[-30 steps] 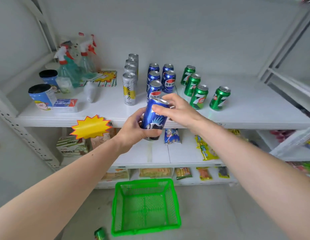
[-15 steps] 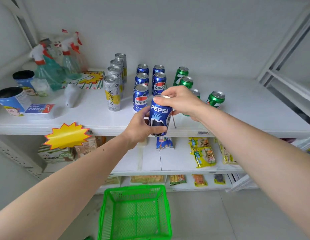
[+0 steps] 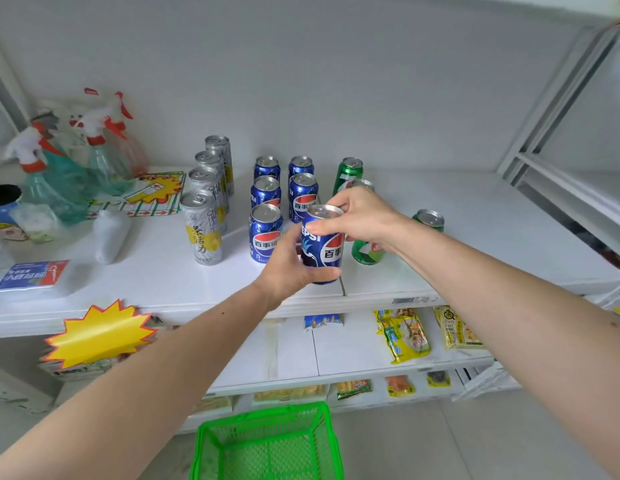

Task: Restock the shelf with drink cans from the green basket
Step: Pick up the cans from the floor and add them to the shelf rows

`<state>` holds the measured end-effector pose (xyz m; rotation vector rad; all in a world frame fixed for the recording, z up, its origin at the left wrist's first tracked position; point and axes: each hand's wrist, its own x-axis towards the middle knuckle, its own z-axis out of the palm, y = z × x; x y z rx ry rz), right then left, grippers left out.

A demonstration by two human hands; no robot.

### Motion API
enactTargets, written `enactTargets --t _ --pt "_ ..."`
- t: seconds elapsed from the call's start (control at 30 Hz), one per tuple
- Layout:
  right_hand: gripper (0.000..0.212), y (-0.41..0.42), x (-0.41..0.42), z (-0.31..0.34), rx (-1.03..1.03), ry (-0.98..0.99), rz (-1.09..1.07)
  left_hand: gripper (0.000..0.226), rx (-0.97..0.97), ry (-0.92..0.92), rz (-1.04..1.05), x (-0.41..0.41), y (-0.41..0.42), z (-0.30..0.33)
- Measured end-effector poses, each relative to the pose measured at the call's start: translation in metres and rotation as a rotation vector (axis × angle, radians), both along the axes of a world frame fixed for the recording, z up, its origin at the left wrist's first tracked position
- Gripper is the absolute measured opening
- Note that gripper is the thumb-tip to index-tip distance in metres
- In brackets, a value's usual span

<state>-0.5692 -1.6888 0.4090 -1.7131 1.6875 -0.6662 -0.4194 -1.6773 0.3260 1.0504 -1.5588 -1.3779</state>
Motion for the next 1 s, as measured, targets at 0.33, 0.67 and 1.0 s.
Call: enactTargets --t 0.33,0.67,1.0 --pt "0.05 -0.044 -0.023 -0.015 0.035 0.018 -0.103 0.082 -0.029 -0.127 0.11 -0.028 -0.029 -0.007" --pt "0.046 -0.077 -0.014 -0.052 0.016 0.084 -0.186 0.049 -0.136 -0.165 0.314 0.009 -0.059 0.018" --pt "0.071 -0.088 0.004 -0.065 -0.008 0.226 -0.18 0.038 -0.187 -0.244 0.364 0.026 -0.092 0.039"
